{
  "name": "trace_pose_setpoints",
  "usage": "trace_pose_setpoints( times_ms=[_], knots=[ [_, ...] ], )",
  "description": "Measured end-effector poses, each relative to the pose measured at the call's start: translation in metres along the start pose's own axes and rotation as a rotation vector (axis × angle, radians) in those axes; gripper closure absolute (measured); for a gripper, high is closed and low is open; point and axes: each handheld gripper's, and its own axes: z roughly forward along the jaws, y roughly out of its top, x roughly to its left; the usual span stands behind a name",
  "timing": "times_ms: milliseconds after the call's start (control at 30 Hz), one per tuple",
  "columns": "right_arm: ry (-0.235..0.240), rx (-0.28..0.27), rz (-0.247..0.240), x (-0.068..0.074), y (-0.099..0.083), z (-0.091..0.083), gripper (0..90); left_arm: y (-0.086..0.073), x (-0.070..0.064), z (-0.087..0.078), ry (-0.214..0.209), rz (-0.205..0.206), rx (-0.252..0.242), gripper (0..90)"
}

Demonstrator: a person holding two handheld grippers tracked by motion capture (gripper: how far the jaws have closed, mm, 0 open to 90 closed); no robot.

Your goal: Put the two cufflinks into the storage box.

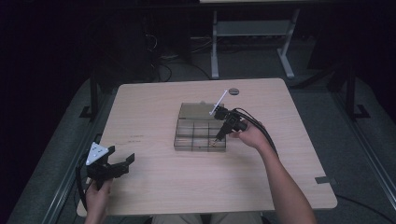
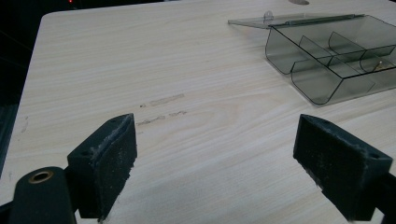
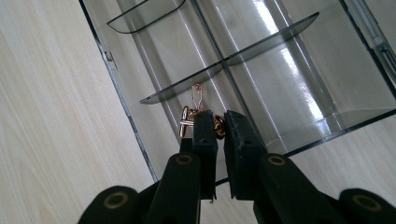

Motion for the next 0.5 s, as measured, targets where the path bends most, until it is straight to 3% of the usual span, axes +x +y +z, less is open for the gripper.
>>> trace_pose_setpoints(
  times_ms=[500],
  knots=[
    [0.006, 0.027, 0.000, -0.0018, 0.0033, 0.0094, 82.6, -0.0001, -0.0001, 0.0001, 0.000, -0.005, -0.005, 13.2]
  ],
)
